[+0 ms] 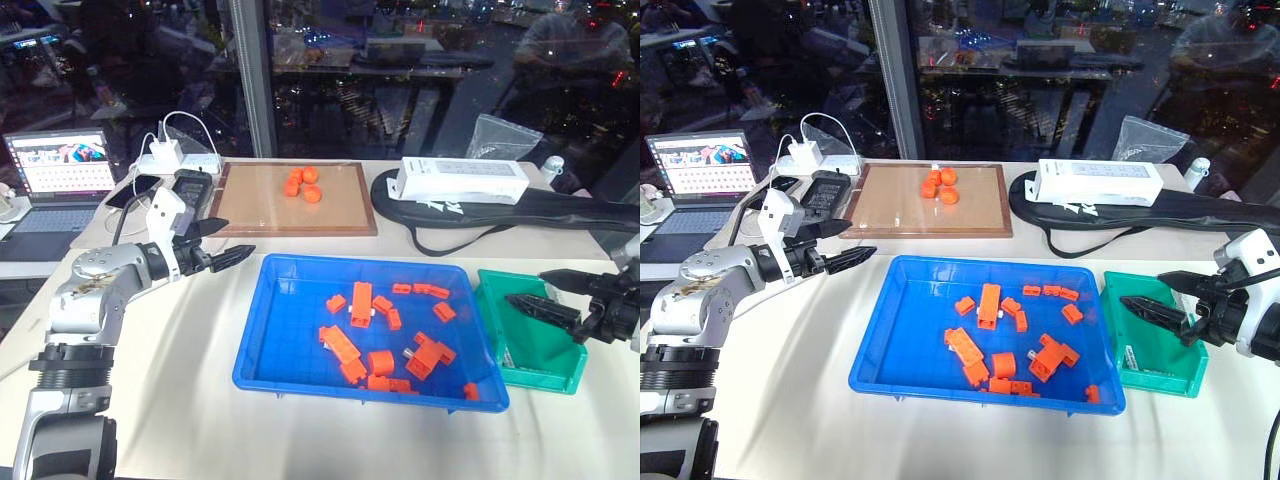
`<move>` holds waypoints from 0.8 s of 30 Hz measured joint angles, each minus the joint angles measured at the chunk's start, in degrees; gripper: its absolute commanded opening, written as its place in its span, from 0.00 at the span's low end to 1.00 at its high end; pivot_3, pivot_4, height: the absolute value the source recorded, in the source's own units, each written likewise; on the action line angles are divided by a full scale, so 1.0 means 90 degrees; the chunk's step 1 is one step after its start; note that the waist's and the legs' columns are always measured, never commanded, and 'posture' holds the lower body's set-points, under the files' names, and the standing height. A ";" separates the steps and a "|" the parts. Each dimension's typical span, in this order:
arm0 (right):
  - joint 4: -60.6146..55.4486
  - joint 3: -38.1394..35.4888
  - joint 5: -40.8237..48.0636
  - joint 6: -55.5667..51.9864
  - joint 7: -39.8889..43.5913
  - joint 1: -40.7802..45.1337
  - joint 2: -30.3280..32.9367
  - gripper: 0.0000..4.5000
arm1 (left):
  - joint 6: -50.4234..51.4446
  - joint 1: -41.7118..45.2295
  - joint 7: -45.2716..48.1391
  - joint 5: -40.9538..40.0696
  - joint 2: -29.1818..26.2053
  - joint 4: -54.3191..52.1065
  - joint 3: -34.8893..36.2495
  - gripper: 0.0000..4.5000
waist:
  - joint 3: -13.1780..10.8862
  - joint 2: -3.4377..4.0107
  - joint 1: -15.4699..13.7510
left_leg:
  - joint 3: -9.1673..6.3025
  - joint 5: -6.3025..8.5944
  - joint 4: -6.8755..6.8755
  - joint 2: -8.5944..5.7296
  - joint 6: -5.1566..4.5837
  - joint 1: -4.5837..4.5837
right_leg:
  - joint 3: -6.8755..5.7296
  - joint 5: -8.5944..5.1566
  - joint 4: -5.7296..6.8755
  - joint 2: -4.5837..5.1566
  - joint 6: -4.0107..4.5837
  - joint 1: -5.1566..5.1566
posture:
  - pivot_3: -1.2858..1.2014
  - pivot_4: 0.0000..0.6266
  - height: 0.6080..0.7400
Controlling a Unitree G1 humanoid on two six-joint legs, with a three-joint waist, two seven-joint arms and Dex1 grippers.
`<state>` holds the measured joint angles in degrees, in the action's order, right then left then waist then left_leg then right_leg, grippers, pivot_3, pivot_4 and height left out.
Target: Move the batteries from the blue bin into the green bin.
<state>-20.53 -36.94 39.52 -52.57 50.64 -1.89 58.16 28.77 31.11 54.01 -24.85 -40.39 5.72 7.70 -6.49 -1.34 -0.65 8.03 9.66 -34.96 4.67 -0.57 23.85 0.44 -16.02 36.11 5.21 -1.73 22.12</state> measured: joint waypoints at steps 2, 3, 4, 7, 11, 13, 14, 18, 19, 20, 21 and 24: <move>-0.0005 0.0004 -0.0002 -0.0003 -0.0008 0.0004 0.0004 1.00 | 0.0008 0.0018 0.0037 -0.0003 -0.0001 0.0009 -0.0009 1.00 | 0.0000 0.0000 -0.0002 | 0.0000 0.0000 -0.0001 0.0000 0.0000 0.0000 | 0.0000 0.0000 0.0000 0.0000 0.0000 0.0000 | 0.52 0.24 0.65; -0.0045 0.0103 -0.0003 -0.0099 -0.0088 0.0082 0.0105 1.00 | 0.0152 0.0229 0.0346 -0.0092 -0.0012 0.0156 -0.0102 1.00 | -0.0001 -0.0001 -0.0002 | -0.0001 0.0000 -0.0006 0.0000 0.0000 0.0002 | -0.0001 0.0000 0.0005 0.0000 0.0000 0.0001 | 0.52 0.24 0.65; -0.0108 0.0227 0.0008 -0.0170 -0.0120 0.0182 0.0244 1.00 | 0.0241 0.0408 0.0527 -0.0170 -0.0019 0.0183 -0.0217 1.00 | -0.0007 0.0002 -0.0005 | -0.0001 0.0000 -0.0012 -0.0002 0.0001 0.0012 | -0.0003 0.0000 0.0008 0.0001 -0.0001 0.0010 | 0.52 0.24 0.65; -0.0747 0.0725 0.0294 -0.0469 -0.0075 0.0825 0.0861 1.00 | 0.0473 0.1021 0.1433 -0.0453 -0.0176 -0.0173 -0.0666 1.00 | -0.0004 0.0012 0.0000 | -0.0007 0.0000 -0.0009 0.0000 0.0002 0.0016 | -0.0008 0.0000 -0.0004 0.0000 0.0001 0.0008 | 0.52 0.24 0.65; -0.1097 0.2012 0.0449 -0.0715 -0.0093 0.1619 0.1118 1.00 | 0.0644 0.1022 0.2266 -0.0513 -0.0359 -0.0649 -0.1294 1.00 | -0.0001 0.0010 0.0037 | -0.0006 0.0003 0.0000 0.0000 -0.0007 0.0008 | 0.0001 0.0001 -0.0008 -0.0002 0.0020 0.0006 | 0.52 0.24 0.65; -0.1080 0.2816 0.0358 -0.0778 -0.0210 0.2112 0.1011 1.00 | 0.0716 0.0879 0.2579 -0.0505 -0.0509 -0.0842 -0.1568 1.00 | -0.0002 0.0011 0.0074 | -0.0008 0.0002 -0.0001 0.0000 -0.0009 0.0019 | 0.0003 0.0005 -0.0005 -0.0005 0.0013 0.0018 | 0.52 0.24 0.65; -0.1078 0.3069 0.0268 -0.0783 -0.0299 0.2312 0.0879 1.00 | 0.0718 0.0858 0.2668 -0.0495 -0.0533 -0.0891 -0.1665 1.00 | -0.0002 0.0010 0.0083 | -0.0009 0.0002 -0.0005 0.0002 -0.0009 0.0021 | 0.0003 0.0006 -0.0006 -0.0010 0.0013 0.0018 | 0.52 0.24 0.65; -0.0817 0.4465 -0.0263 -0.0874 -0.0754 0.3153 0.0005 1.00 | 0.0707 0.0638 0.2975 -0.0486 -0.0736 -0.1282 -0.1867 1.00 | -0.0003 0.0010 0.0119 | -0.0014 0.0001 -0.0008 0.0002 -0.0010 0.0026 | 0.0001 0.0005 -0.0003 -0.0011 0.0014 0.0021 | 0.52 0.24 0.65; -0.0723 0.4699 -0.0363 -0.0921 -0.0851 0.3239 -0.0148 1.00 | 0.0698 0.0582 0.3011 -0.0481 -0.0779 -0.1336 -0.1871 1.00 | -0.0003 0.0013 0.0121 | -0.0013 0.0001 -0.0008 0.0002 -0.0010 0.0027 | 0.0002 0.0005 -0.0003 -0.0010 0.0014 0.0023 | 0.52 0.24 0.65; -0.0560 0.4986 -0.0506 -0.1030 -0.0954 0.3383 -0.0331 1.00 | 0.0688 0.0468 0.3059 -0.0476 -0.0860 -0.1396 -0.1858 1.00 | -0.0003 0.0014 0.0114 | -0.0012 0.0001 -0.0010 0.0000 -0.0011 0.0028 | 0.0002 0.0005 -0.0001 -0.0008 0.0014 0.0024 | 0.52 0.24 0.65; -0.0488 0.5086 -0.0570 -0.1066 -0.1011 0.3427 -0.0395 1.00 | 0.0687 0.0425 0.3078 -0.0474 -0.0885 -0.1408 -0.1863 1.00 | -0.0003 0.0015 0.0103 | -0.0013 0.0001 -0.0013 0.0001 -0.0012 0.0030 | -0.0001 0.0005 -0.0001 -0.0007 0.0014 0.0023 | 0.52 0.24 0.65; -0.0216 0.5368 -0.0783 -0.1341 -0.1189 0.3603 -0.0586 1.00 | 0.0680 0.0192 0.3128 -0.0476 -0.1024 -0.1535 -0.1843 1.00 | -0.0003 0.0015 0.0064 | -0.0013 0.0000 -0.0018 0.0000 -0.0013 0.0038 | -0.0008 0.0005 -0.0002 -0.0002 0.0015 0.0026 | 0.52 0.24 0.65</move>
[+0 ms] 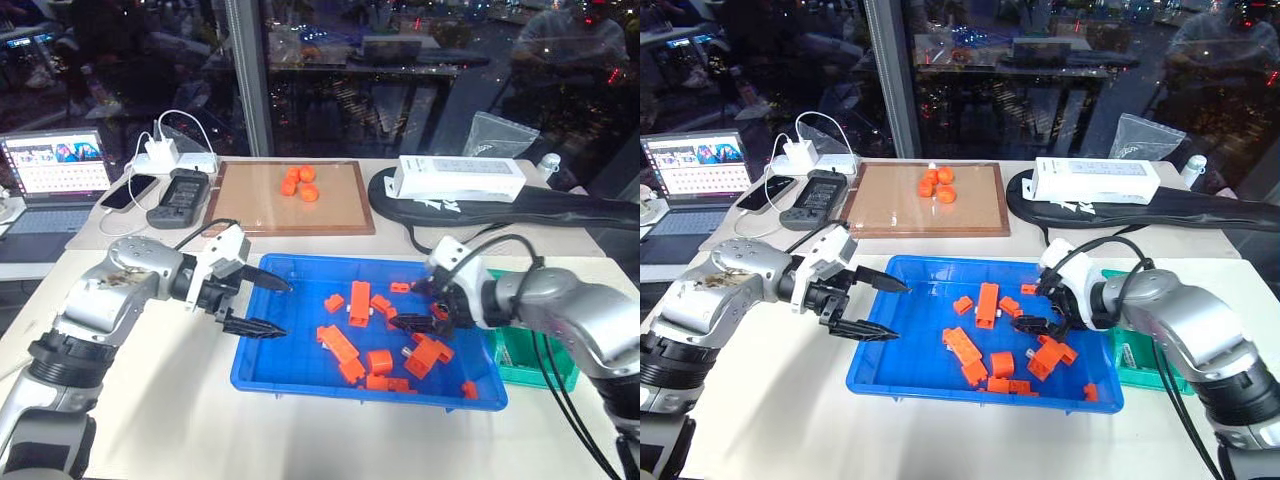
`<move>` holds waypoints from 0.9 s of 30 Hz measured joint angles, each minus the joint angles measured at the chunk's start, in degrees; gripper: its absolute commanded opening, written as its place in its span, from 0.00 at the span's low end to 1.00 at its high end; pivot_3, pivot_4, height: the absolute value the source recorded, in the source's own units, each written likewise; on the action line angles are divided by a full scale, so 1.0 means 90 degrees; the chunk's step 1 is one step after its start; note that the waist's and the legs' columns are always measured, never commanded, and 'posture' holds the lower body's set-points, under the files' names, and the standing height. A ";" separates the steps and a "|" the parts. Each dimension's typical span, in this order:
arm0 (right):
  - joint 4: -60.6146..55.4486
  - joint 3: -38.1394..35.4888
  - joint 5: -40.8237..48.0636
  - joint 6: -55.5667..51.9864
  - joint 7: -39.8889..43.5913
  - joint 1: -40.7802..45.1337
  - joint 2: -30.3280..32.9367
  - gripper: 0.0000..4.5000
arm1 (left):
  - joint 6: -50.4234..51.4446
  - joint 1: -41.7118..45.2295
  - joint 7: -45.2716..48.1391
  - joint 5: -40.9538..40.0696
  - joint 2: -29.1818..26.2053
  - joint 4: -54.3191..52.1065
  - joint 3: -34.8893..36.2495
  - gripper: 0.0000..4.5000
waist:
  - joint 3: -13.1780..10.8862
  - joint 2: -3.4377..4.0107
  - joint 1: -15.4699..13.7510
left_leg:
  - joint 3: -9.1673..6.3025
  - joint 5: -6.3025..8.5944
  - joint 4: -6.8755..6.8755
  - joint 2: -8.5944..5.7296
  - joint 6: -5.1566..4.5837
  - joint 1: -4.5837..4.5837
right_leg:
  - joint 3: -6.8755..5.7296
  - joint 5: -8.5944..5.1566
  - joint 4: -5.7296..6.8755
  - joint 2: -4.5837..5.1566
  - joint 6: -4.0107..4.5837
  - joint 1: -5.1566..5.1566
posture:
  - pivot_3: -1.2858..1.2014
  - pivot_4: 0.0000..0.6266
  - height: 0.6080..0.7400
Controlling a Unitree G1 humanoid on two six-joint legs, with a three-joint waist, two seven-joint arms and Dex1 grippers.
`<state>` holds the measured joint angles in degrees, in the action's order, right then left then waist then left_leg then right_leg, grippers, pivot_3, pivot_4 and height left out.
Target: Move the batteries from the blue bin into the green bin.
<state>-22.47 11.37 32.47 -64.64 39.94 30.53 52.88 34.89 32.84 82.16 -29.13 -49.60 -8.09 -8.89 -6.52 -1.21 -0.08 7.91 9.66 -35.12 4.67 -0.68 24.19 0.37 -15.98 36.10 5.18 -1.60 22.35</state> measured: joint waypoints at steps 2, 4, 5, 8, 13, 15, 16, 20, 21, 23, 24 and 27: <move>-0.0030 0.0110 0.0001 -0.0194 0.0126 0.0028 0.0083 1.00 | 0.0000 -0.0097 0.0007 -0.0012 -0.0056 -0.0088 0.0033 1.00 | 0.0000 0.0001 -0.0036 | 0.0000 0.0000 -0.0003 0.0001 0.0000 0.0000 | -0.0001 -0.0001 -0.0001 0.0000 0.0002 0.0000 | 0.52 0.24 0.65; -0.0160 0.0157 0.0055 -0.0307 0.0315 0.0017 0.0259 1.00 | 0.0000 -0.0184 0.0021 -0.0017 -0.0089 -0.0173 0.0062 1.00 | 0.0001 0.0001 -0.0052 | 0.0000 0.0000 -0.0003 0.0002 -0.0001 0.0000 | -0.0001 -0.0002 0.0000 0.0000 0.0004 0.0000 | 0.52 0.24 0.65; -0.0291 0.0168 0.0096 -0.0364 0.0447 -0.0004 0.0427 1.00 | -0.0002 -0.0221 0.0033 -0.0017 -0.0100 -0.0208 0.0064 1.00 | 0.0000 0.0002 -0.0064 | 0.0000 0.0000 -0.0003 0.0002 -0.0001 0.0001 | -0.0001 -0.0004 0.0000 0.0000 0.0008 0.0002 | 0.52 0.24 0.65; -0.0812 0.0182 0.0280 -0.0470 0.0909 -0.0256 0.1002 1.00 | -0.0072 -0.0319 0.0077 -0.0007 -0.0151 -0.0257 0.0067 1.00 | 0.0001 0.0001 -0.0069 | -0.0006 0.0001 -0.0003 0.0009 -0.0001 -0.0005 | -0.0011 -0.0018 -0.0003 -0.0004 0.0031 0.0001 | 0.52 0.24 0.65; -0.0947 0.0362 0.0219 -0.0547 0.0931 -0.0543 0.1074 1.00 | -0.0216 -0.0257 0.0046 0.0054 -0.0044 -0.0234 0.0054 1.00 | 0.0001 0.0001 -0.0061 | -0.0004 0.0001 -0.0010 0.0008 -0.0001 -0.0003 | -0.0009 -0.0018 0.0006 -0.0002 0.0041 -0.0002 | 0.52 0.24 0.65; -0.0954 0.0397 0.0168 -0.0594 0.0902 -0.0576 0.1083 1.00 | -0.0266 -0.0077 -0.0058 0.0088 0.0117 -0.0136 0.0049 1.00 | 0.0001 0.0001 -0.0065 | -0.0005 0.0001 -0.0015 0.0008 -0.0002 -0.0002 | -0.0010 -0.0018 0.0008 -0.0003 0.0041 -0.0003 | 0.52 0.24 0.65; -0.0960 0.0401 0.0144 -0.0599 0.0885 -0.0608 0.1112 1.00 | -0.0265 0.0024 -0.0093 0.0088 0.0184 -0.0074 0.0054 1.00 | 0.0001 0.0001 -0.0069 | -0.0006 0.0001 -0.0017 0.0007 -0.0002 -0.0002 | -0.0009 -0.0018 0.0007 -0.0003 0.0040 -0.0003 | 0.52 0.24 0.65; -0.0910 0.0456 -0.0044 -0.0655 0.0681 -0.0753 0.1115 1.00 | -0.0436 0.0123 -0.0101 0.0221 0.0213 0.0049 0.0050 1.00 | 0.0002 0.0002 -0.0067 | -0.0002 0.0001 -0.0017 0.0005 -0.0003 0.0001 | -0.0007 -0.0014 0.0005 -0.0001 0.0031 -0.0003 | 0.52 0.24 0.65; -0.0858 0.0474 -0.0108 -0.0656 0.0628 -0.0754 0.1104 1.00 | -0.0565 0.0124 -0.0122 0.0320 0.0247 0.0129 0.0022 1.00 | 0.0002 0.0002 -0.0067 | -0.0003 0.0001 -0.0017 0.0005 -0.0003 0.0000 | -0.0008 -0.0002 0.0006 -0.0002 0.0010 -0.0004 | 0.52 0.24 0.65; -0.0817 0.0472 -0.0152 -0.0663 0.0582 -0.0754 0.1067 1.00 | -0.0623 0.0123 -0.0129 0.0372 0.0293 0.0215 -0.0009 1.00 | 0.0002 0.0002 -0.0066 | -0.0005 0.0001 -0.0017 0.0008 -0.0004 0.0001 | -0.0009 0.0002 0.0006 -0.0007 0.0004 -0.0002 | 0.52 0.24 0.65; -0.0819 0.0471 -0.0150 -0.0671 0.0572 -0.0755 0.1054 1.00 | -0.0647 0.0124 -0.0128 0.0372 0.0309 0.0229 -0.0010 1.00 | 0.0002 0.0002 -0.0066 | -0.0005 0.0001 -0.0017 0.0008 -0.0004 0.0001 | -0.0009 0.0002 0.0007 -0.0007 0.0004 -0.0002 | 0.52 0.24 0.65; -0.0821 0.0468 -0.0149 -0.0715 0.0567 -0.0786 0.1054 1.00 | -0.0666 0.0124 -0.0126 0.0372 0.0311 0.0247 -0.0009 1.00 | 0.0002 0.0002 -0.0065 | -0.0005 0.0002 -0.0016 0.0008 -0.0004 0.0000 | -0.0009 0.0001 0.0006 -0.0006 0.0005 -0.0003 | 0.52 0.24 0.65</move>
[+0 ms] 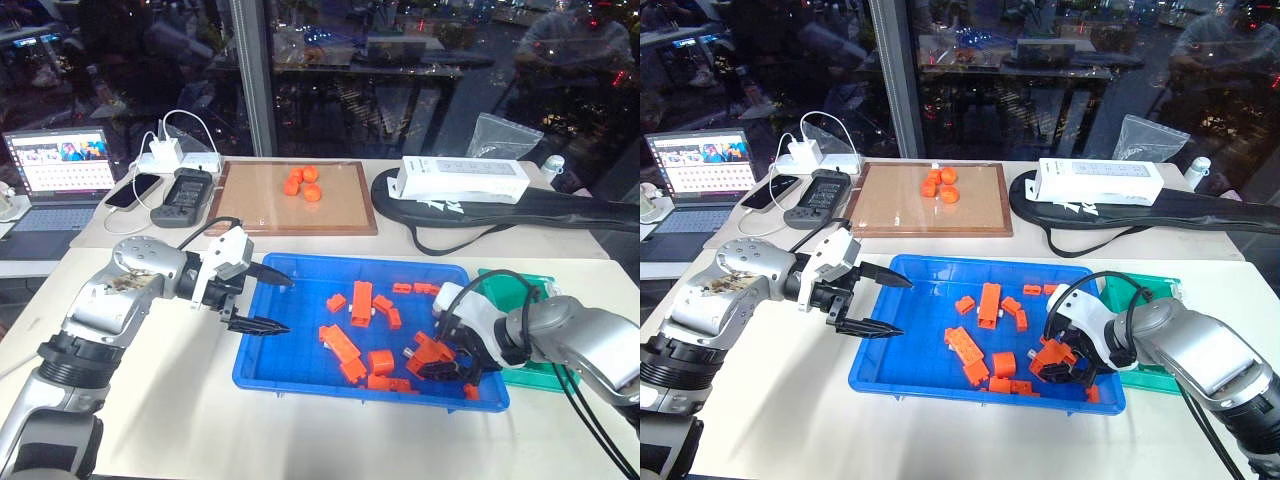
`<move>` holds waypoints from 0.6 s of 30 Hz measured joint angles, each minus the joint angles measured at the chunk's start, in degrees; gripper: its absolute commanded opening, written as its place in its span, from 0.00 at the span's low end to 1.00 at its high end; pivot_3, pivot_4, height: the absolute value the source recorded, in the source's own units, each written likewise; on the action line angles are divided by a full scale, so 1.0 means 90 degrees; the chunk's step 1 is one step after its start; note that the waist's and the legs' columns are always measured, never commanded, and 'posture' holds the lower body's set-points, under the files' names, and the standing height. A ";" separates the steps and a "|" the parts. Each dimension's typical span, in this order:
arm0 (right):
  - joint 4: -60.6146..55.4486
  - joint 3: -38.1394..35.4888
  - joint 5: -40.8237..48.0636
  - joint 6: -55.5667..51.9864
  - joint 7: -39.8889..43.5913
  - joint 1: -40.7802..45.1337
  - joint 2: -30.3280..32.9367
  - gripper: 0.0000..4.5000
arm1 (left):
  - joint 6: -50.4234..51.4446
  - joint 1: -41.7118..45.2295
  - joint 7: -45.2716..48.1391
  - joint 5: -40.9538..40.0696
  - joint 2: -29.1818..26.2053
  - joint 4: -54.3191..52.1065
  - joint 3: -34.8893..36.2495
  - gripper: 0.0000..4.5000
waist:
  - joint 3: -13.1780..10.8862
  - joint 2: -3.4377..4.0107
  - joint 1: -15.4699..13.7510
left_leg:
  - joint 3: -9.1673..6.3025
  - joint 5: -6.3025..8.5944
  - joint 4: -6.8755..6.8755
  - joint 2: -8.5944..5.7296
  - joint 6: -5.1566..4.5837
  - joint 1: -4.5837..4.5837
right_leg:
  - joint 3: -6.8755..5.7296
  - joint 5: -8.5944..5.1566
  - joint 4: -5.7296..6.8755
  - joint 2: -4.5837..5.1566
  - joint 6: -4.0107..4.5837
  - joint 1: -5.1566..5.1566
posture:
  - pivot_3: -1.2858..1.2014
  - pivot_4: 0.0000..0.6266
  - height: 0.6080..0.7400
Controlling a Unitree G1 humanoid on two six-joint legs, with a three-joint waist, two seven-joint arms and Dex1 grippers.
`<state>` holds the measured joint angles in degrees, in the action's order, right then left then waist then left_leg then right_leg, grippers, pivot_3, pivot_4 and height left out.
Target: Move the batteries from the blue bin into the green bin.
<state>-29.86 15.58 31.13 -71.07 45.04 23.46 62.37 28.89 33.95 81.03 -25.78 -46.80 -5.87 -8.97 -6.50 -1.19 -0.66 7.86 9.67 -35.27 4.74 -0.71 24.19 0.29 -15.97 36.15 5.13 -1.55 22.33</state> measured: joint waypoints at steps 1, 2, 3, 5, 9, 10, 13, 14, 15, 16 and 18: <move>0.0000 0.0000 0.0000 -0.0007 -0.0002 -0.0014 0.0000 1.00 | 0.0000 0.0000 0.0001 0.0000 0.0000 0.0002 0.0000 1.00 | 0.0000 0.0000 0.0000 | 0.0000 0.0000 0.0000 0.0000 0.0000 0.0000 | 0.0000 0.0000 0.0000 0.0001 0.0000 0.0000 | 0.52 0.24 0.65; 0.0003 0.0001 -0.0002 -0.0020 -0.0006 -0.0024 -0.0010 1.00 | -0.0001 0.0000 0.0002 0.0000 0.0000 0.0007 0.0000 1.00 | 0.0000 0.0000 0.0000 | 0.0000 0.0000 0.0000 -0.0001 0.0000 0.0000 | 0.0000 0.0000 0.0000 0.0001 0.0000 0.0000 | 0.52 0.24 0.65; 0.0018 0.0001 -0.0011 -0.0020 -0.0014 -0.0023 -0.0047 1.00 | -0.0001 0.0001 0.0001 0.0000 0.0002 0.0012 0.0000 1.00 | 0.0000 0.0000 0.0001 | 0.0000 0.0000 0.0000 0.0000 0.0000 0.0000 | 0.0000 0.0000 0.0000 0.0001 0.0000 0.0000 | 0.52 0.24 0.65; 0.0100 0.0006 -0.0060 -0.0019 -0.0024 -0.0023 -0.0157 1.00 | -0.0001 0.0020 0.0000 -0.0001 0.0022 0.0017 0.0000 1.00 | 0.0000 0.0000 0.0000 | -0.0001 0.0000 -0.0001 -0.0001 0.0000 0.0000 | -0.0001 0.0000 0.0000 0.0001 0.0000 0.0000 | 0.52 0.24 0.65; 0.0240 0.0106 -0.0149 -0.0016 -0.0023 -0.0022 -0.0199 0.89 | -0.0001 0.0062 -0.0004 -0.0003 0.0036 0.0017 0.0001 1.00 | 0.0000 0.0000 -0.0002 | 0.0000 0.0000 -0.0001 -0.0002 0.0000 0.0001 | 0.0000 0.0000 0.0000 0.0002 0.0000 -0.0001 | 0.52 0.24 0.65; 0.0274 0.0109 -0.0167 -0.0015 -0.0023 -0.0016 -0.0223 0.86 | -0.0001 0.0062 -0.0004 -0.0003 0.0036 0.0018 0.0001 1.00 | 0.0000 0.0000 0.0000 | 0.0000 0.0000 -0.0001 -0.0002 0.0000 0.0000 | 0.0000 0.0000 0.0001 0.0002 0.0000 -0.0001 | 0.52 0.24 0.65; 0.0321 0.0109 -0.0197 -0.0012 0.0001 0.0029 -0.0228 0.81 | 0.0000 0.0062 -0.0012 -0.0004 0.0036 0.0017 0.0001 1.00 | 0.0000 0.0000 0.0001 | -0.0001 0.0000 -0.0001 -0.0001 0.0000 0.0000 | 0.0000 0.0001 0.0002 -0.0001 -0.0001 -0.0001 | 0.52 0.24 0.65; 0.0324 0.0108 -0.0199 -0.0012 0.0019 0.0038 -0.0211 0.81 | 0.0000 0.0062 -0.0017 -0.0004 0.0036 0.0017 0.0001 1.00 | 0.0000 0.0000 0.0001 | 0.0000 0.0000 -0.0001 -0.0001 0.0000 0.0000 | 0.0000 0.0001 0.0002 0.0000 -0.0001 0.0000 | 0.52 0.24 0.65; 0.0323 0.0107 -0.0199 -0.0012 0.0051 0.0049 -0.0196 0.81 | 0.0000 0.0062 -0.0022 -0.0005 0.0036 0.0017 0.0002 1.00 | 0.0000 0.0000 0.0001 | 0.0000 0.0000 -0.0001 -0.0001 0.0000 0.0000 | 0.0000 0.0001 0.0002 0.0000 -0.0001 -0.0001 | 0.52 0.24 0.65; 0.0320 0.0105 -0.0197 -0.0011 0.0085 0.0068 -0.0163 0.81 | 0.0000 0.0062 -0.0029 -0.0005 0.0037 0.0017 0.0002 1.00 | 0.0000 0.0000 0.0000 | 0.0000 0.0000 -0.0001 -0.0002 0.0000 0.0000 | 0.0000 0.0001 0.0002 0.0001 -0.0001 0.0000 | 0.52 0.24 0.65; 0.0290 0.0057 -0.0182 0.0018 0.0270 0.0189 0.0036 0.81 | 0.0000 0.0060 -0.0040 -0.0005 0.0036 0.0017 0.0003 1.00 | 0.0000 0.0001 -0.0002 | 0.0001 0.0000 -0.0002 -0.0002 0.0000 0.0001 | 0.0000 0.0001 0.0002 0.0002 -0.0001 0.0000 | 0.52 0.24 0.65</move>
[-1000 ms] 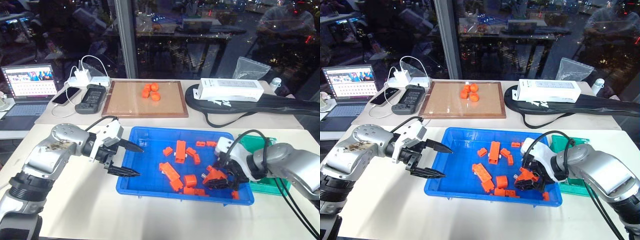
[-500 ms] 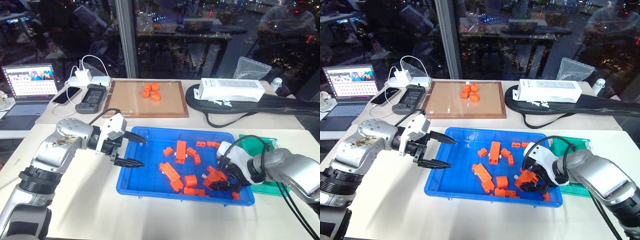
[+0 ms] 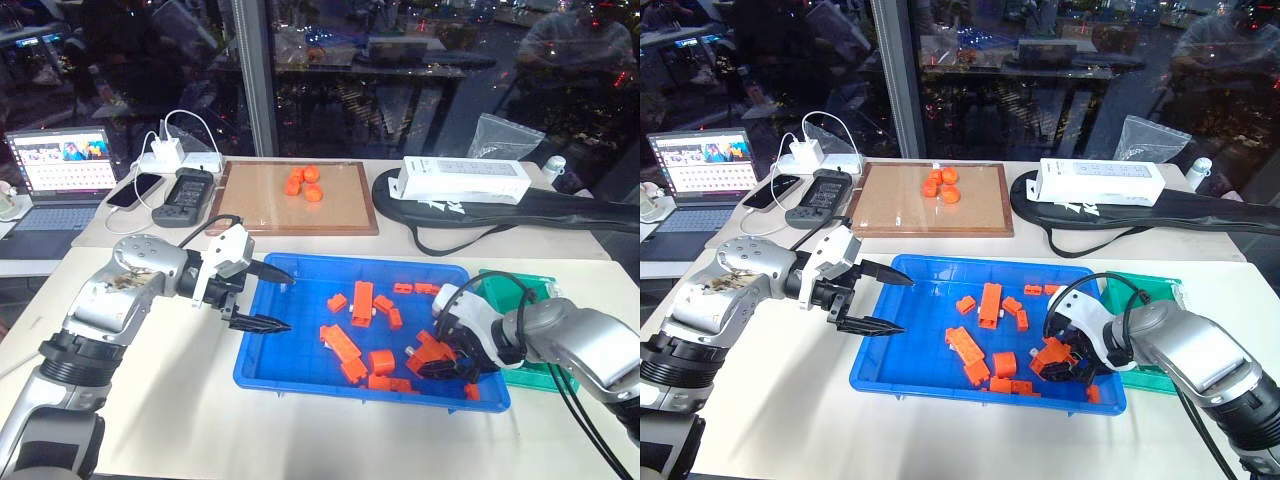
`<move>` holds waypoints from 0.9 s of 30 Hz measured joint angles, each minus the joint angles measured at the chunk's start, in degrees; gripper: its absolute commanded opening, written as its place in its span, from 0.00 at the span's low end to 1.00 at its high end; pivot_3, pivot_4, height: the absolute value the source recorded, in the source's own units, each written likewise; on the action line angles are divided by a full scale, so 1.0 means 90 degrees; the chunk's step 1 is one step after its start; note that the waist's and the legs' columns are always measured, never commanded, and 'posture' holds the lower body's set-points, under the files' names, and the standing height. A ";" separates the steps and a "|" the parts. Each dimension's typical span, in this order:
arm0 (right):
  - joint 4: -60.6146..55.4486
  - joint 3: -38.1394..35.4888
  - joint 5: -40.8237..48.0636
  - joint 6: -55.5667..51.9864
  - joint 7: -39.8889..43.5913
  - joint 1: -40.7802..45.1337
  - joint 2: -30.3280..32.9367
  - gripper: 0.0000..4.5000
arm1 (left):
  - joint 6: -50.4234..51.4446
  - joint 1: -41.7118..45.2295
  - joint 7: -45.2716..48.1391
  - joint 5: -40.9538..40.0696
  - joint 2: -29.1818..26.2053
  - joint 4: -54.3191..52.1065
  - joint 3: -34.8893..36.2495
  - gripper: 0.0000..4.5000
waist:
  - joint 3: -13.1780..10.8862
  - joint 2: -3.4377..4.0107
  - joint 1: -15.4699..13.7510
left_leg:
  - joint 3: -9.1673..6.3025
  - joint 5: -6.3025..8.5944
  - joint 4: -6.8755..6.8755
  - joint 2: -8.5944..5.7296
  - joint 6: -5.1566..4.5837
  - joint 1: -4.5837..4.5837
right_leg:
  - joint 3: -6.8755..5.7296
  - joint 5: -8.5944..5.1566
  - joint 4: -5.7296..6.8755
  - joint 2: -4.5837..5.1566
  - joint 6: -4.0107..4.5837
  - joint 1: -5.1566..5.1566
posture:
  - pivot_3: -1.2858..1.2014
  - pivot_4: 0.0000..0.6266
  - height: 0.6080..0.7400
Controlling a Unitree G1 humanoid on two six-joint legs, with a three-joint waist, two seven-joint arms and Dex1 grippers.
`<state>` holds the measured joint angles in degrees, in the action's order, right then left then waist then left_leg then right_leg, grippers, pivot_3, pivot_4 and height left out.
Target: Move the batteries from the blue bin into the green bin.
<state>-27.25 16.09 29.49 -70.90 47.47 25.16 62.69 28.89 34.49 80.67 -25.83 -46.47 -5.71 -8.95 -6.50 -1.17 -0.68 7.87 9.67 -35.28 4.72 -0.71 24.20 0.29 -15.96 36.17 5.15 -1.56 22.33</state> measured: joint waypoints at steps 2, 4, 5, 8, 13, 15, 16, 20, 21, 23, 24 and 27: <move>0.0001 -0.0133 0.0002 0.0048 0.0099 0.0221 0.0065 0.81 | 0.0000 0.0000 -0.0004 0.0000 0.0001 0.0000 0.0000 1.00 | 0.0000 0.0001 0.0003 | 0.0000 0.0000 0.0000 0.0001 0.0000 0.0000 | 0.0000 0.0000 0.0000 -0.0001 0.0001 0.0001 | 0.52 0.24 0.65; 0.0137 -0.0217 -0.0043 0.0205 0.0107 0.0583 0.0050 0.81 | 0.0000 -0.0002 -0.0012 -0.0001 0.0013 -0.0003 0.0000 1.00 | 0.0001 0.0001 0.0014 | 0.0000 0.0000 0.0000 0.0003 0.0000 -0.0004 | -0.0001 -0.0001 0.0001 -0.0003 0.0002 0.0000 | 0.52 0.24 0.65; 0.0218 -0.0221 -0.0113 0.0265 0.0107 0.0656 0.0035 0.81 | 0.0000 -0.0003 -0.0013 -0.0001 0.0018 -0.0003 0.0000 1.00 | 0.0001 0.0001 0.0014 | -0.0001 0.0000 0.0000 0.0003 0.0000 -0.0004 | -0.0002 -0.0001 0.0001 -0.0004 0.0002 0.0000 | 0.52 0.24 0.65; 0.0691 -0.0160 -0.0389 0.0509 0.0052 0.0704 -0.0133 0.81 | 0.0003 -0.0004 -0.0039 -0.0002 0.0022 -0.0005 0.0001 1.00 | 0.0001 0.0001 0.0009 | 0.0002 0.0000 0.0000 0.0001 0.0000 -0.0001 | 0.0000 0.0000 0.0000 -0.0002 0.0001 0.0001 | 0.52 0.24 0.65; 0.1676 0.0088 -0.1026 0.1061 -0.0295 0.1050 -0.0715 0.81 | 0.0157 -0.0030 -0.0135 -0.0101 0.0008 -0.0089 0.0101 1.00 | 0.0001 0.0002 0.0016 | 0.0005 -0.0001 -0.0002 0.0000 0.0000 0.0002 | 0.0001 0.0002 0.0005 -0.0004 -0.0002 0.0004 | 0.52 0.24 0.65; 0.2021 0.0132 -0.1320 0.1316 -0.0423 0.1163 -0.0835 0.90 | 0.0189 -0.0057 -0.0158 -0.0140 -0.0029 -0.0148 0.0146 1.00 | 0.0001 0.0003 0.0018 | 0.0008 -0.0001 -0.0001 0.0000 0.0000 0.0000 | -0.0001 0.0002 0.0005 -0.0004 -0.0002 0.0001 | 0.52 0.24 0.65; 0.2178 0.0131 -0.1434 0.1413 -0.0471 0.1229 -0.0909 0.90 | 0.0216 -0.0083 -0.0189 -0.0142 -0.0041 -0.0170 0.0169 1.00 | 0.0001 0.0003 0.0017 | 0.0010 -0.0001 -0.0001 -0.0001 0.0000 0.0001 | 0.0000 0.0002 0.0005 -0.0004 -0.0003 0.0002 | 0.52 0.24 0.65; 0.2498 0.0130 -0.1697 0.1642 -0.0559 0.1415 -0.1161 0.90 | 0.0265 -0.0201 -0.0318 -0.0142 -0.0047 -0.0265 0.0210 1.00 | 0.0002 0.0004 0.0017 | 0.0013 -0.0001 -0.0001 -0.0001 0.0000 0.0001 | 0.0000 0.0002 0.0008 -0.0005 -0.0003 0.0002 | 0.52 0.24 0.65; 0.2498 0.0119 -0.1713 0.1656 -0.0554 0.1423 -0.1161 0.90 | 0.0270 -0.0214 -0.0337 -0.0142 -0.0047 -0.0266 0.0213 1.00 | 0.0002 0.0004 0.0012 | 0.0014 -0.0001 -0.0002 0.0000 0.0000 0.0001 | -0.0001 0.0002 0.0008 -0.0005 -0.0003 0.0001 | 0.52 0.24 0.65; 0.2489 0.0089 -0.1747 0.1677 -0.0535 0.1424 -0.1161 0.90 | 0.0273 -0.0216 -0.0358 -0.0141 -0.0047 -0.0265 0.0213 1.00 | 0.0002 0.0004 0.0009 | 0.0015 -0.0001 -0.0002 0.0000 0.0000 0.0001 | -0.0001 0.0002 0.0007 -0.0005 -0.0003 0.0000 | 0.52 0.24 0.65; 0.2455 0.0080 -0.1757 0.1677 -0.0516 0.1424 -0.1148 0.90 | 0.0272 -0.0216 -0.0369 -0.0141 -0.0046 -0.0264 0.0213 1.00 | 0.0002 0.0004 0.0011 | 0.0015 -0.0001 -0.0002 -0.0001 0.0000 0.0001 | 0.0000 0.0002 0.0008 -0.0004 -0.0003 0.0001 | 0.52 0.24 0.65; 0.1994 -0.0086 -0.1620 0.1367 -0.0318 0.1424 -0.1029 0.90 | 0.0259 -0.0212 -0.0392 -0.0141 -0.0009 -0.0248 0.0212 1.00 | 0.0003 0.0008 0.0015 | 0.0012 -0.0001 -0.0002 0.0002 0.0000 0.0001 | -0.0001 0.0002 0.0010 -0.0006 -0.0002 0.0002 | 0.52 0.24 0.65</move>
<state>-9.31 15.32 14.91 -58.60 44.60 37.97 53.43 31.23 32.58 77.14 -27.10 -46.55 -7.94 -7.03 -6.48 -1.10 -0.55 7.98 9.66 -35.30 4.73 -0.71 24.21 0.29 -15.94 36.26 5.10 -1.58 22.35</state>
